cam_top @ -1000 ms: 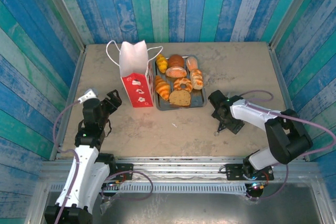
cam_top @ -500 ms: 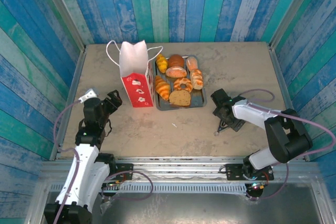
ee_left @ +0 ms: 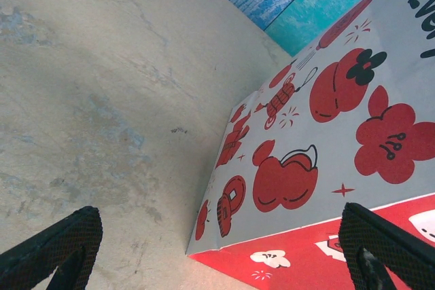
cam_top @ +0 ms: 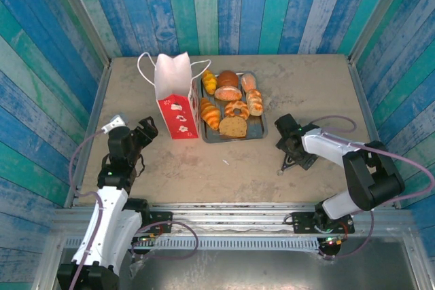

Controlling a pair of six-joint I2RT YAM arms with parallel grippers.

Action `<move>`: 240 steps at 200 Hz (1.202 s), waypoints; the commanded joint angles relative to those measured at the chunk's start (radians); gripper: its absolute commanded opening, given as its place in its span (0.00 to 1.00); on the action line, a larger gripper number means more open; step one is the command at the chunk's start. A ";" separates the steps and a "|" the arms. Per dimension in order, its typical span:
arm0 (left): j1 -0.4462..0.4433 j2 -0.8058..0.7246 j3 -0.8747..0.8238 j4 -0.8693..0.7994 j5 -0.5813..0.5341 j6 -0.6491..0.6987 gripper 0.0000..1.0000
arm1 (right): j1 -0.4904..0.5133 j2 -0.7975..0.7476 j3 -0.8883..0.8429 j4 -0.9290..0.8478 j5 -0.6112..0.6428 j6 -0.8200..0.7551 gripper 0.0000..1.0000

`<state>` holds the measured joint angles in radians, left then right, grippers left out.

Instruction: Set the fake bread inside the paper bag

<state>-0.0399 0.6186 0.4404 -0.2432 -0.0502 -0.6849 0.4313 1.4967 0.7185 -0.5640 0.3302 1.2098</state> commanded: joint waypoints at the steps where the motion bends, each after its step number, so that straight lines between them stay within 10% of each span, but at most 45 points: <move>1: 0.005 -0.013 0.020 -0.013 -0.011 0.008 0.94 | -0.012 0.013 -0.013 -0.006 0.002 -0.017 0.97; 110: 0.005 -0.032 0.084 -0.067 -0.063 0.057 0.94 | -0.016 -0.133 -0.047 0.002 0.044 -0.075 0.67; 189: 0.005 -0.046 0.112 -0.075 -0.049 0.050 0.94 | -0.121 -0.535 -0.049 0.133 -0.158 -0.636 0.67; 240: 0.006 -0.044 0.166 -0.084 -0.014 0.044 0.94 | -0.179 -0.471 0.212 -0.124 -0.265 -0.919 0.69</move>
<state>-0.0399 0.5827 0.5549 -0.3214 -0.0879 -0.6472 0.2707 0.9833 0.8173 -0.5674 0.1482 0.4934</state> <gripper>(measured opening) 0.938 0.689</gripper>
